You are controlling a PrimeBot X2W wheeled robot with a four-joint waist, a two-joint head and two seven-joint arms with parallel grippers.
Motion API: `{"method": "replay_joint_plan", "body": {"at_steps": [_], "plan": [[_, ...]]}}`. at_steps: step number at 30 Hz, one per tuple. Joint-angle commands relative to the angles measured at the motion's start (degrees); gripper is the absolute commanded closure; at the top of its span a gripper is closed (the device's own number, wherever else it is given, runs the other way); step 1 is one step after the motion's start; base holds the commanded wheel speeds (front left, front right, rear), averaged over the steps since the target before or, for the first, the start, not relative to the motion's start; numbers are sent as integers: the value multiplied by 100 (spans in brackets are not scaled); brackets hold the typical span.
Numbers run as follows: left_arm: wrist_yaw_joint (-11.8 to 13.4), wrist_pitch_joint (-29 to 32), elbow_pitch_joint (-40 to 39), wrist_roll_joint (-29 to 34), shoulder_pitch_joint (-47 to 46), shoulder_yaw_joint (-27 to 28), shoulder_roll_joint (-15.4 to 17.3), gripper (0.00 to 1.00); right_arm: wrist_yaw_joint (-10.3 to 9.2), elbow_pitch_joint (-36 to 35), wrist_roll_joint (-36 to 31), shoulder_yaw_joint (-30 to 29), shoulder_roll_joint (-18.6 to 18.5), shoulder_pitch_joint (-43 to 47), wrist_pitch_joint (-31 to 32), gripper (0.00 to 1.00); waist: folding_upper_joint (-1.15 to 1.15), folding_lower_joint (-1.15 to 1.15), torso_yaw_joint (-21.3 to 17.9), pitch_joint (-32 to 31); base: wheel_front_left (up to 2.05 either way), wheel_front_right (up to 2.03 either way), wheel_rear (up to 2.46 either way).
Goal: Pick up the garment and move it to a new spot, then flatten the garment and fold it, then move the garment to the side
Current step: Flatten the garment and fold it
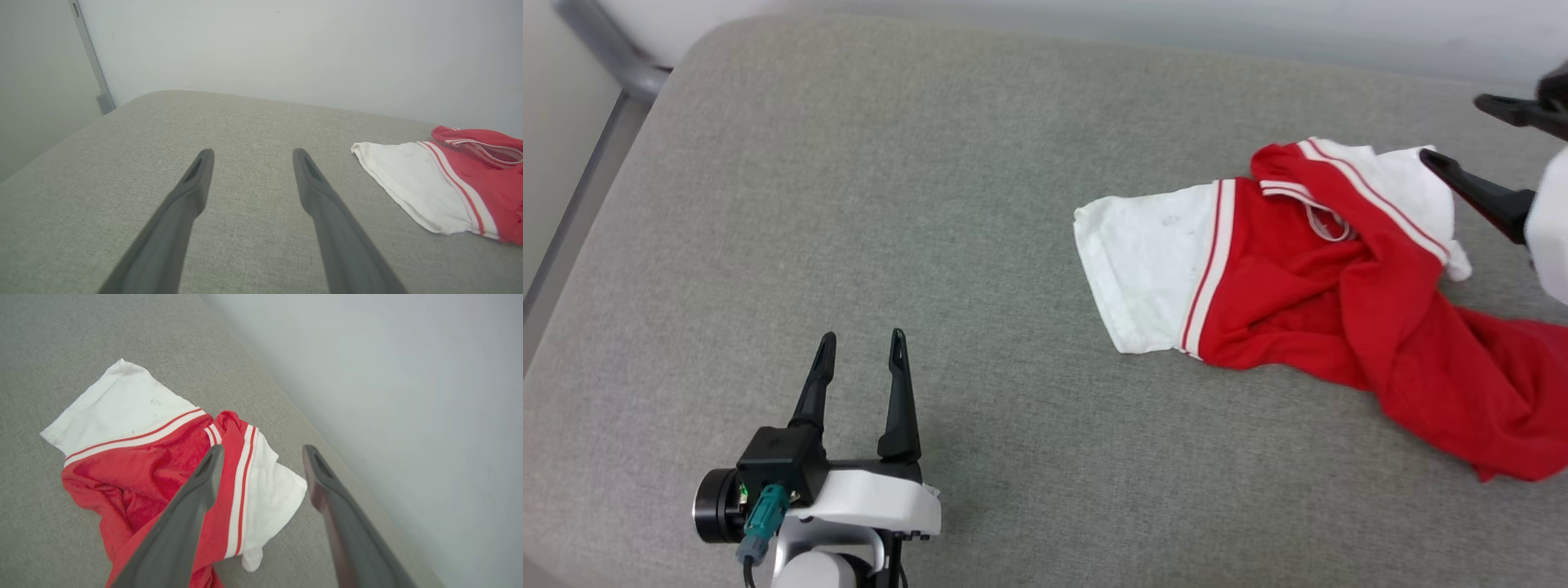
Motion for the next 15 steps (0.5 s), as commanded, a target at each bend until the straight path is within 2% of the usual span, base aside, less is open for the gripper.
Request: {"method": "replay_joint_plan", "body": {"at_steps": [1, 5, 9, 15], "plan": [[-16, -15, -28, 51, 112, 54, -2, 0, -8, -179, 123, -101, -185, 138, 132, 0, 0, 1, -220, -241, 0, 0, 0], [-67, -15, -50, 96, 195, 87, -3, 0, -8, -637, 506, -306, -678, 346, 733, 0, 0, 1, -287, -330, 0, 0, 0], [-99, -15, -53, 134, 234, 99, -3, 0, -8, -1095, 924, -348, -1083, 549, 1657, 0, 0, 1, -301, -358, 0, 0, 0], [-112, -15, -81, 132, 233, 47, -2, 0, -7, -1511, 1279, -208, -1328, 907, 2856, 0, 0, 1, -267, -295, 0, 0, 0]]}}
